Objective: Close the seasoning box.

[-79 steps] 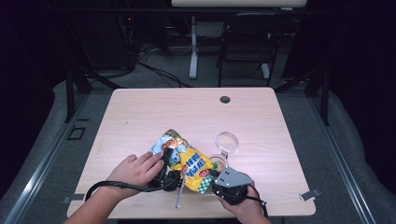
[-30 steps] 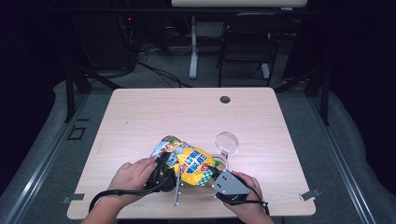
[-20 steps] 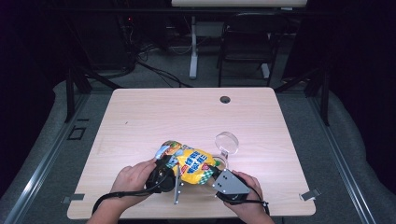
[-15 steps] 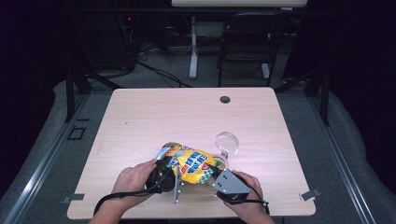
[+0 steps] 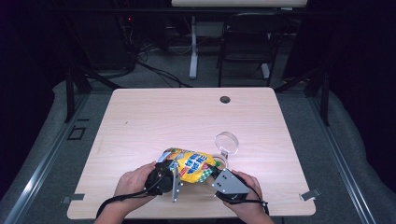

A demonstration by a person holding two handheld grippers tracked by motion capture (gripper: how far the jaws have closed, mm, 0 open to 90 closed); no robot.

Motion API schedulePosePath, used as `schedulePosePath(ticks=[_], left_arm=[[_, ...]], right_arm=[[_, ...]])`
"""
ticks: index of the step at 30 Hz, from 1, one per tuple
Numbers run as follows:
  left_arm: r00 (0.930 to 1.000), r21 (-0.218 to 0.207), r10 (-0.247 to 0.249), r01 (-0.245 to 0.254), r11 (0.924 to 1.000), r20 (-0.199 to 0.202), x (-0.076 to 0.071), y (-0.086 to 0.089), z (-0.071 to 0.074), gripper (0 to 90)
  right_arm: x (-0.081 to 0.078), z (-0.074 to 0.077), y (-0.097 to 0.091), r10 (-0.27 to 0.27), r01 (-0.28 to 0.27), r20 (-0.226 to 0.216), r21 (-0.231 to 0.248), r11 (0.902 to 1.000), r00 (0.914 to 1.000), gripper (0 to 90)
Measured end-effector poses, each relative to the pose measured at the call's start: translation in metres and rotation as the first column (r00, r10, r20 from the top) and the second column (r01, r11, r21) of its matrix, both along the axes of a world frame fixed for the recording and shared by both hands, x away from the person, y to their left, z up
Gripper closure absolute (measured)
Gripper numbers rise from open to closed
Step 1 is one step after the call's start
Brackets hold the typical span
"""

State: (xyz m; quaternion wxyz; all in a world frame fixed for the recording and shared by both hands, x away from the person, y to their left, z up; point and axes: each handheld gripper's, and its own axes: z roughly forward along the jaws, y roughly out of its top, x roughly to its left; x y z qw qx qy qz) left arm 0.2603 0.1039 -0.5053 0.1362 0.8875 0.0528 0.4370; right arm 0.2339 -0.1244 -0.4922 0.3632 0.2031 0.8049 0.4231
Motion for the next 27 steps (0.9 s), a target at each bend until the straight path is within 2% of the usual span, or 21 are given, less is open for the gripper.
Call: schedulePosePath(ticks=[7,10,13,19,27], left_arm=[[0.9982,-0.092,0.012,-0.018,0.9956,-0.059,0.003,0.0,-0.005,82.7],[0.9971,-0.112,0.011,-0.02,0.9935,-0.075,0.003,0.0,-0.008,82.0],[0.995,-0.149,0.014,-0.029,0.9884,-0.099,0.003,0.001,-0.011,81.6],[0.9917,-0.186,0.013,-0.037,0.9819,-0.128,0.003,0.002,-0.015,81.6],[0.9884,-0.201,0.011,-0.041,0.9788,-0.152,0.003,0.002,-0.018,81.7]], right_arm=[[0.0,0.001,-0.001,-0.002,0.002,0.004,0.008,1.0,1.0,90.0],[0.001,0.001,-0.001,-0.002,0.002,0.003,0.009,1.0,1.0,90.0],[0.001,0.001,-0.001,-0.001,0.001,0.003,0.008,1.0,1.0,90.0],[0.0,0.001,0.001,0.004,-0.004,0.005,0.008,1.0,1.0,90.0],[0.0,0.001,0.002,0.008,-0.008,0.0,0.01,0.9999,1.0,90.0]])
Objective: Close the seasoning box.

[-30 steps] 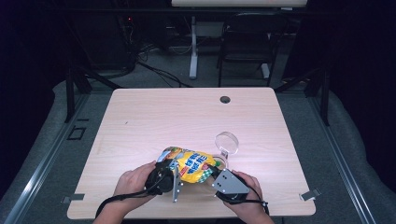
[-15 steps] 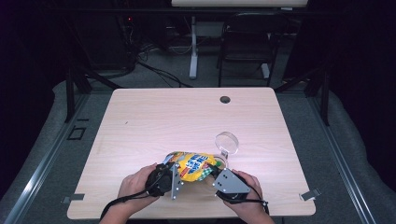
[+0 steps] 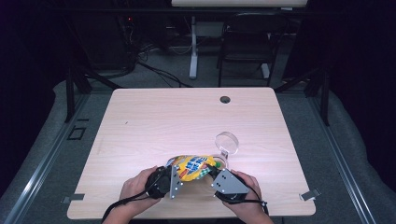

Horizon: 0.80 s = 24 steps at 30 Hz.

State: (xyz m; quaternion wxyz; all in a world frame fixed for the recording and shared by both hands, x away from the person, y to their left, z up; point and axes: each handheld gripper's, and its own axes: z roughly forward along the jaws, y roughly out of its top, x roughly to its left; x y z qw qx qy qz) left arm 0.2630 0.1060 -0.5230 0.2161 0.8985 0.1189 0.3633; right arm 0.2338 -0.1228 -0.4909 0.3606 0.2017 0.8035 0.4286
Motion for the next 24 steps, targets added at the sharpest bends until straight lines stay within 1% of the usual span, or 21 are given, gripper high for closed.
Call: schedulePosePath(ticks=[4,8,9,11,12,16,19,22,24], left_arm=[[0.9996,-0.018,0.003,-0.004,0.9998,-0.026,0.0006,0.0004,-0.0002,82.4],[0.9992,-0.033,0.006,-0.008,0.9994,-0.04,0.0008,0.0007,-0.0015,83.3],[0.999,-0.036,0.006,-0.007,0.9993,-0.044,0.0009,0.0008,-0.0019,83.4],[0.9985,-0.035,0.005,-0.007,0.9994,-0.054,0.0016,0.0014,-0.0016,83.9],[0.9981,-0.049,0.006,-0.009,0.9987,-0.062,0.0021,0.0017,-0.0023,84.2],[0.9967,-0.07,0.005,-0.01,0.9975,-0.081,0.0032,0.0029,-0.0037,85.0],[0.9955,-0.083,0.002,-0.01,0.9965,-0.094,0.004,0.0035,-0.0055,85.4],[0.9944,-0.087,0.005,-0.015,0.9961,-0.106,0.005,0.0047,-0.0064,85.8],[0.9925,-0.1,0.008,-0.02,0.9948,-0.122,0.0062,0.0058,-0.0073,86.0]], right_arm=[[-0.0003,0.0004,-0.0003,0.002,-0.002,0.0,0.0,1.0,1.0,90.0],[-0.0002,0.0003,-0.0002,0.002,-0.002,-0.002,0.002,1.0,1.0,90.0],[-0.0005,0.0007,-0.0003,-0.001,0.001,-0.002,-0.006,1.0,1.0,90.0],[-0.0003,0.0,0.0001,0.003,-0.003,-0.003,0.004,1.0,1.0,90.0],[-0.0002,-0.0001,0.0001,0.003,-0.003,-0.003,0.003,1.0,1.0,90.0],[0.0004,-0.0003,-0.0002,0.007,-0.007,-0.001,0.009,0.9999,1.0,90.0],[0.0001,-0.0008,-0.0004,0.01,-0.01,0.001,0.021,0.9997,0.9999,89.7],[0.0006,-0.0007,-0.0017,0.016,-0.016,-0.011,0.041,0.999,0.9998,87.0],[0.0012,-0.0004,-0.0024,0.018,-0.017,-0.018,0.054,0.9984,0.9997,85.1]])
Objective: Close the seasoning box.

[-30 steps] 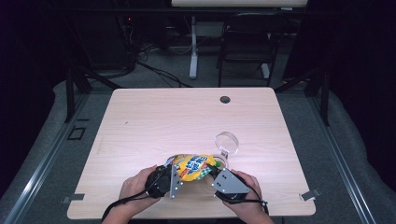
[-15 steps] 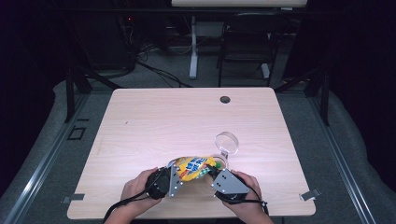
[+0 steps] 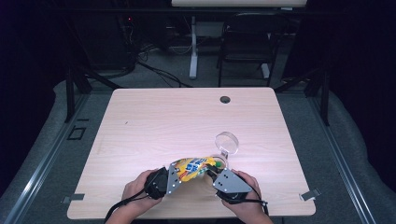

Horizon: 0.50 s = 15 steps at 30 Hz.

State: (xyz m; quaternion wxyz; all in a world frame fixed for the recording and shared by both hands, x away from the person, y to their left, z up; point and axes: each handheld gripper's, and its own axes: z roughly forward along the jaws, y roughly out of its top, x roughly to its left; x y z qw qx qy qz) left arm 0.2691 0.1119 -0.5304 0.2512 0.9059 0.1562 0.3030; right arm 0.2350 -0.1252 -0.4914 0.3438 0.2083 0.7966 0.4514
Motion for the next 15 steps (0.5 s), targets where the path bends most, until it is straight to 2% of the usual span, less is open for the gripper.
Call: schedulePosePath(ticks=[7,15], left_arm=[[0.9991,-0.026,0.018,-0.019,0.9995,-0.038,0.0041,0.0044,-0.0017,86.4],[0.9976,-0.065,0.021,-0.026,0.9976,-0.066,0.0068,0.0084,-0.0021,86.4]], right_arm=[[0.0024,0.0013,-0.0031,-0.005,0.005,-0.009,0.034,0.9994,0.9999,74.3],[0.0031,0.0014,-0.0046,-0.017,0.017,-0.01,0.054,0.9984,0.9998,67.6]])
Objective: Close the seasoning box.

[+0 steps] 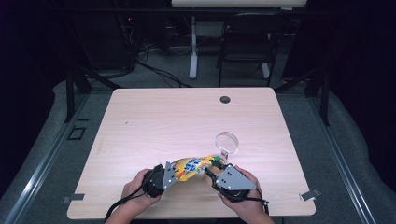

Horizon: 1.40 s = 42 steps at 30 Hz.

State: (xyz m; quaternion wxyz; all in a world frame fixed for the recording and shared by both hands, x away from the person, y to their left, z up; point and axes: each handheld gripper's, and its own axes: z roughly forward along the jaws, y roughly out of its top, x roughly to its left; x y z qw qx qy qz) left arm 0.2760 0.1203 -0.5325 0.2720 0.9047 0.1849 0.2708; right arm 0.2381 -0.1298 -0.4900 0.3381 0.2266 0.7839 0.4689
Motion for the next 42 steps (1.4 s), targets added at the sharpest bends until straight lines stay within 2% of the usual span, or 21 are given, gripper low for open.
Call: schedulePosePath(ticks=[6,12,17,25,28,33,36,37,39,42], left_arm=[[0.9998,-0.029,0.007,-0.008,0.9996,-0.017,0.002,0.004,0.0,86.4],[0.999,-0.064,0.022,-0.024,0.9976,-0.04,0.005,0.008,0.0,86.4],[0.9958,-0.137,0.046,-0.056,0.9889,-0.08,0.01,0.016,0.0,86.3],[0.987,-0.229,0.077,-0.108,0.9674,-0.141,0.018,0.03,-0.002,85.7],[0.9829,-0.267,0.085,-0.127,0.9552,-0.164,0.021,0.035,-0.003,85.5],[0.9758,-0.298,0.097,-0.153,0.9421,-0.196,0.026,0.042,-0.005,85.0],[0.9692,-0.322,0.108,-0.177,0.93,-0.221,0.029,0.048,-0.007,84.4],[0.9679,-0.334,0.116,-0.188,0.9235,-0.223,0.03,0.05,-0.008,84.1],[0.9639,-0.336,0.119,-0.197,0.9209,-0.238,0.031,0.053,-0.009,83.5],[0.9588,-0.353,0.13,-0.217,0.9101,-0.253,0.033,0.056,-0.011,82.3]], right_arm=[[0.0,0.0,0.0,-0.014,0.014,0.007,0.008,0.9999,0.9999,60.0],[0.0,0.001,-0.003,-0.028,0.027,0.019,0.028,0.9992,0.9994,58.6],[-0.001,0.002,-0.005,-0.034,0.033,0.019,0.046,0.9984,0.9992,58.1],[0.0,0.001,-0.005,-0.032,0.031,0.012,0.057,0.9979,0.9994,58.0],[0.001,0.0,-0.006,-0.036,0.035,0.005,0.055,0.9978,0.9994,57.9],[0.002,-0.001,-0.007,-0.036,0.036,-0.003,0.06,0.9976,0.9993,57.8],[0.002,-0.001,-0.008,-0.039,0.04,-0.005,0.061,0.9973,0.9992,57.8],[0.002,-0.002,-0.008,-0.039,0.039,-0.005,0.061,0.9974,0.9992,57.8],[0.002,-0.002,-0.008,-0.04,0.041,-0.006,0.057,0.9976,0.9992,57.8],[0.003,-0.002,-0.008,-0.039,0.04,-0.009,0.06,0.9974,0.9992,57.7]])
